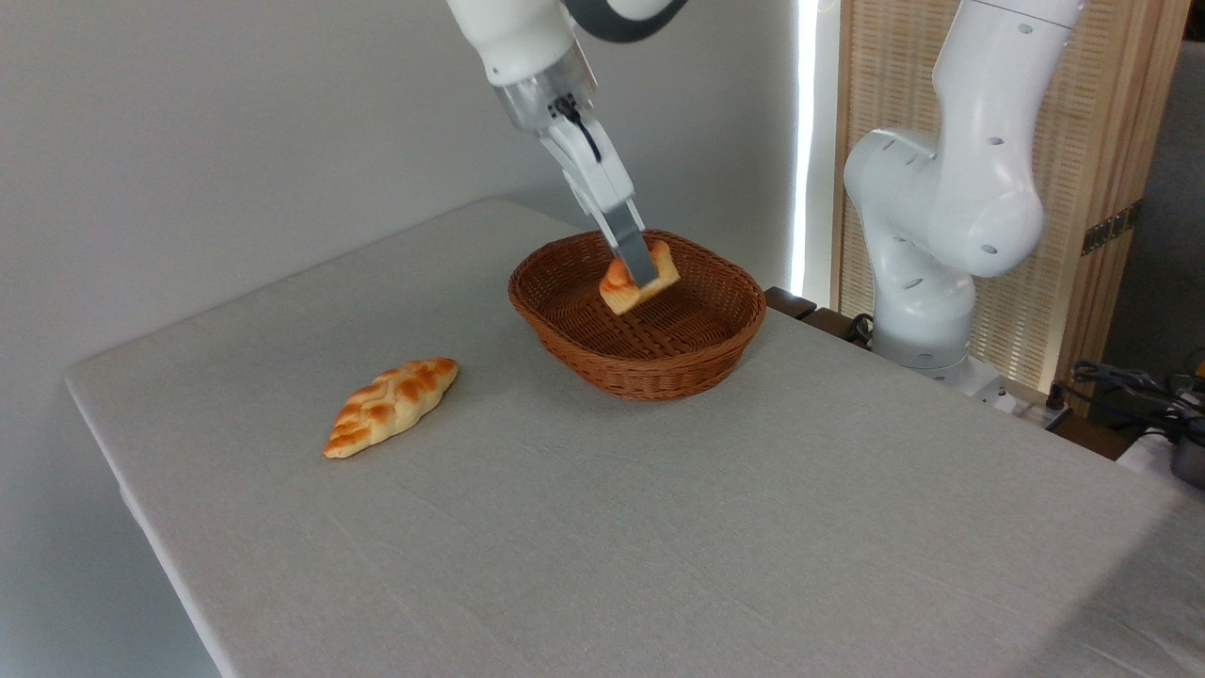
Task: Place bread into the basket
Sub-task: 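Lower the bun into the basket and open the gripper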
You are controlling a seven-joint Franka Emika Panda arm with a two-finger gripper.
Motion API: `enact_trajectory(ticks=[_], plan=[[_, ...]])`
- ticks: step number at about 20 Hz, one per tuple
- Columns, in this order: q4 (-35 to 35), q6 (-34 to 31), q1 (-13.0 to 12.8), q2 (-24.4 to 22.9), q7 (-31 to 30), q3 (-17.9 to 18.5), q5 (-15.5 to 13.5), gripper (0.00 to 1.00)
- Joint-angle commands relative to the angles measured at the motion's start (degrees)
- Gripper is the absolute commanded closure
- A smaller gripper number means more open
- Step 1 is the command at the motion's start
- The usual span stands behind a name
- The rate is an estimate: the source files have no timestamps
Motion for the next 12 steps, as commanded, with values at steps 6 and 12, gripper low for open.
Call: enact_trajectory(ticks=[6, 12], plan=[[-3.3, 0.9, -2.2, 0.1, 0.9, 1.1, 2.0, 0.0], [-0.7, 0.9, -1.7, 1.1, 0.8, 1.2, 2.3, 0.0]])
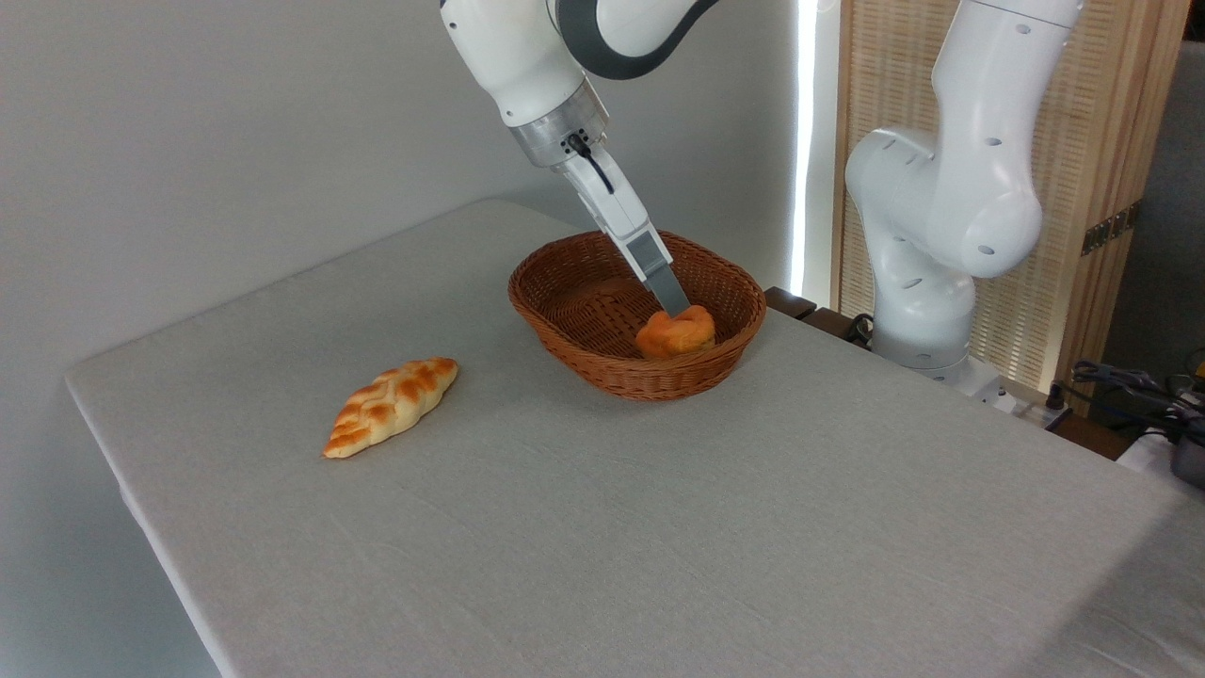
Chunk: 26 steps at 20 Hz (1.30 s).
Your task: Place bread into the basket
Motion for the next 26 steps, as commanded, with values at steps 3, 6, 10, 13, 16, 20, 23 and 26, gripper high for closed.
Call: enact_trajectory(ticks=[3, 6, 10, 13, 16, 20, 23, 26], plan=[[12.8, -0.1, 2.4, 4.8, -1.9, 0.6, 0.7, 0.0], [23.4, -0.1, 8.8, 9.8, -4.7, -1.9, -0.3, 0.0], [34.4, 0.2, 18.0, 15.3, -4.8, -6.4, -0.3, 0.0], [41.9, 0.1, 18.1, 19.5, -5.2, -4.8, -0.3, 0.0], [44.9, 0.0, 18.1, 21.2, -5.7, -3.0, -0.1, 0.0], [45.0, 0.7, 18.2, 22.0, -5.4, 0.2, 0.0, 0.0], [45.0, 1.4, 17.5, 22.5, -5.4, 2.6, 0.6, 0.0], [44.9, 2.8, 15.5, 22.5, -5.8, 5.2, 1.2, 0.0]])
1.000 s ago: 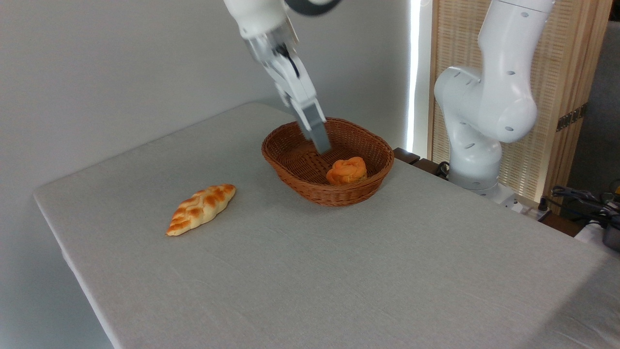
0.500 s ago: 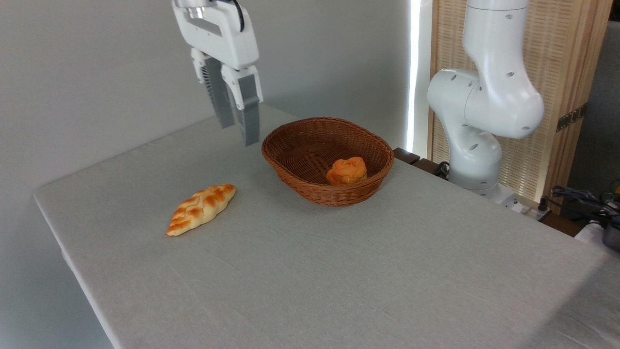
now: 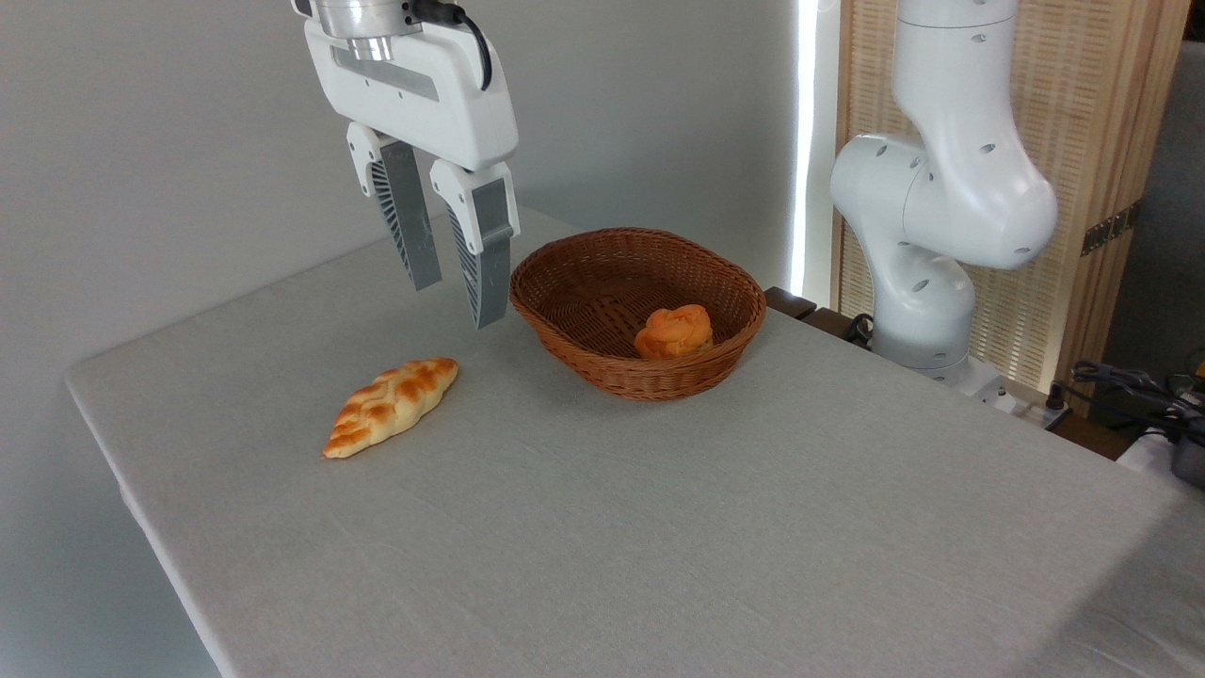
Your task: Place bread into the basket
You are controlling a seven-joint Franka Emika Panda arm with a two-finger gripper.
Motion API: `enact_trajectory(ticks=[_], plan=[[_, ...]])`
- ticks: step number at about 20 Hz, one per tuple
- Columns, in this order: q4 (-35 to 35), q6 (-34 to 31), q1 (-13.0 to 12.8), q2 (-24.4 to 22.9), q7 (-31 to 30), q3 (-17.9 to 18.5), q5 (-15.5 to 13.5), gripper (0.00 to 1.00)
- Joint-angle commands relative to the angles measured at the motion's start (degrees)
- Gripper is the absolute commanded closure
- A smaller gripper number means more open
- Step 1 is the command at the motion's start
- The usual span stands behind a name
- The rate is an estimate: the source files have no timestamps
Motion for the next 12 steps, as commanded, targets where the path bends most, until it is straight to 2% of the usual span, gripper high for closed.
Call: enact_trajectory(ticks=[1, 3, 12], plan=[[0.9, 0.7, -3.5, 0.5, -1.1, 3.7, 1.2, 0.0], [0.6, 0.7, -4.2, 0.6, -0.9, 4.5, 1.3, 0.0], [-0.3, 0.3, -4.2, 0.6, -0.8, 3.9, 1.3, 0.0]])
